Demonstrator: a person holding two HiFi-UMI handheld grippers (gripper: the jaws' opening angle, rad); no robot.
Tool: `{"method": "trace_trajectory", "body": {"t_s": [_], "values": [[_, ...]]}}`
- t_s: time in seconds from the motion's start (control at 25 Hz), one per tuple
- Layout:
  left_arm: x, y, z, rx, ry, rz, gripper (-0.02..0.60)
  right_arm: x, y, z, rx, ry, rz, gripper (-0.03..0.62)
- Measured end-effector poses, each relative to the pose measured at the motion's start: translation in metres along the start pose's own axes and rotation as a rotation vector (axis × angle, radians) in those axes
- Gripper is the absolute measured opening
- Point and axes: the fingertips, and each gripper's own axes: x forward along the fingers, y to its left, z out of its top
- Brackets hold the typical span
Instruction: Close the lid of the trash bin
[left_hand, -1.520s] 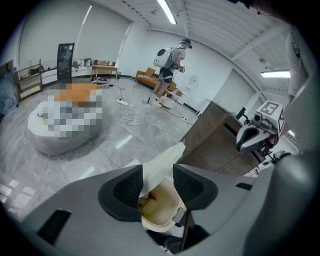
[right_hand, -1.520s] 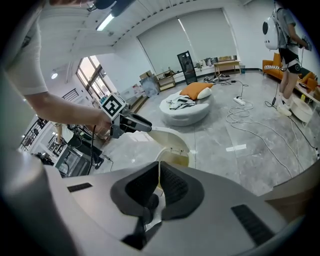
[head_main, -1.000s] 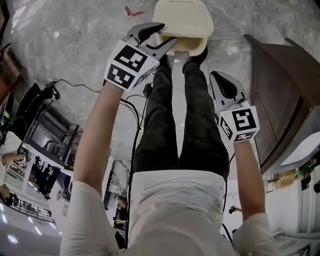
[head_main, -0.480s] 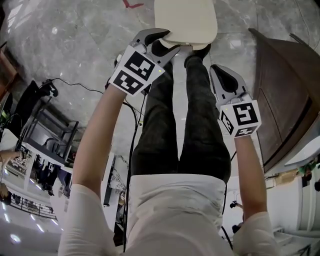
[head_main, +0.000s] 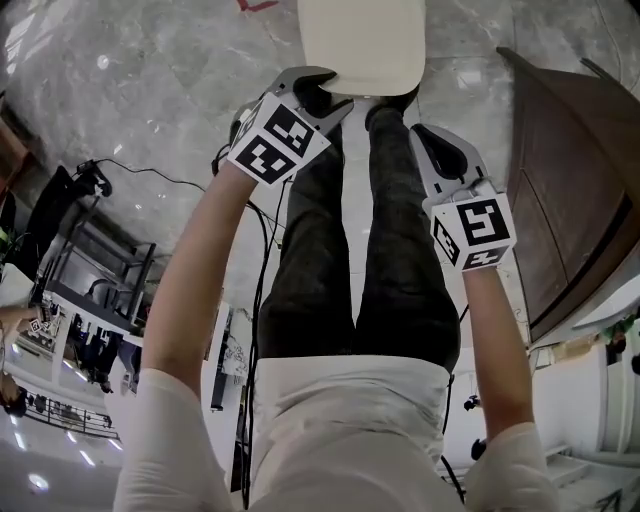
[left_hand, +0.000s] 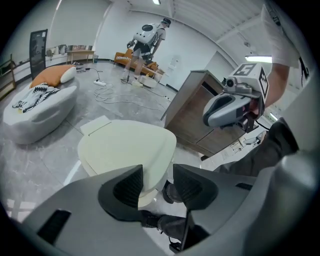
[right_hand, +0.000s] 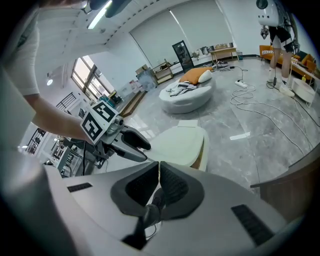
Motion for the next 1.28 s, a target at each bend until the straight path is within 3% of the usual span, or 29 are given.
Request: {"method": "trace_trajectory", "body": {"t_s": [0.56,0.88,1.0,1.28], "values": [[0.042,-0.002,-0.032,0.003,0.089,-0.035,0.198,0.012,-0.005,-0.008,0.014,0.026,0.011,0.032],[0.063,-0.004,-0.046,0.011,0.145,-0.046,0.236,0.016,-0.005,-0.013,0.023,0.039,0.023,0.032],[0.072,-0.002,-0.053,-0.038,0.147,-0.048,0.268,0.02,-0.007,-0.014,0.028,0.039,0.022,0.032],[0.075,0.008,-0.051,-0.166,0.093,-0.02,0.27,0.022,-0.012,-0.014,0.033,0.045,0.022,0.032]]}}
